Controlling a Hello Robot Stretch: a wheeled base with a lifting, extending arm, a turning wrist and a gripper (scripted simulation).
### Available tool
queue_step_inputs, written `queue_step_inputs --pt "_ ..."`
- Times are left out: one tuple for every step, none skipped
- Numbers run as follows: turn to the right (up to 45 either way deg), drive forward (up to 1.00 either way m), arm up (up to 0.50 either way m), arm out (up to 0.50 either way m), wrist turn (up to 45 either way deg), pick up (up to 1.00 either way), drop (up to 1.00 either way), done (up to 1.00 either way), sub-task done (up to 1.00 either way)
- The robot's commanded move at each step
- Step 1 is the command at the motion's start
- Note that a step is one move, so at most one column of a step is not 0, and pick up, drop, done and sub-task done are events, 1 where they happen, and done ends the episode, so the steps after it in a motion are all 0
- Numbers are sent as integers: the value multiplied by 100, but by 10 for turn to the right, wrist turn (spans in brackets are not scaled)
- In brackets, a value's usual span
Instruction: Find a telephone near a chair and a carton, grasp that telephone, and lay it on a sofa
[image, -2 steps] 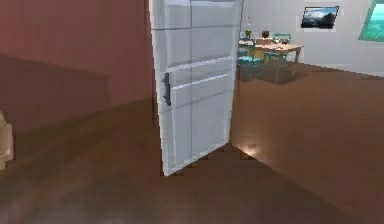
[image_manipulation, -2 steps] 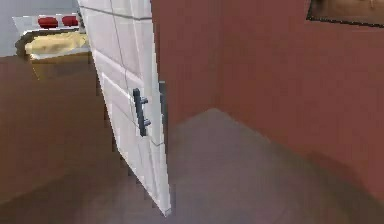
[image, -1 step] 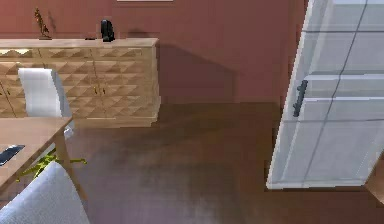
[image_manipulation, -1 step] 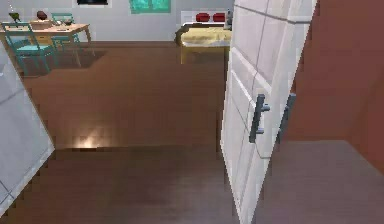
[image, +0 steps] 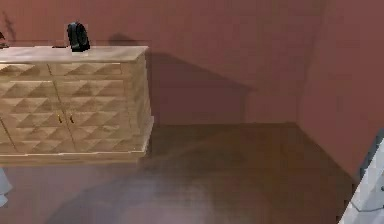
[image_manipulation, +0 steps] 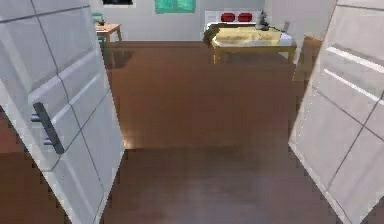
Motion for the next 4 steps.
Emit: queue_step_inputs --pt "-360 0 0 0 0 0 0 0 0" --pt "0 100 0 0 0 0 0 0 0" --pt "-90 0 0 0 0 0 0 0 0" --pt "0 15 0 0 0 0 0 0 0"
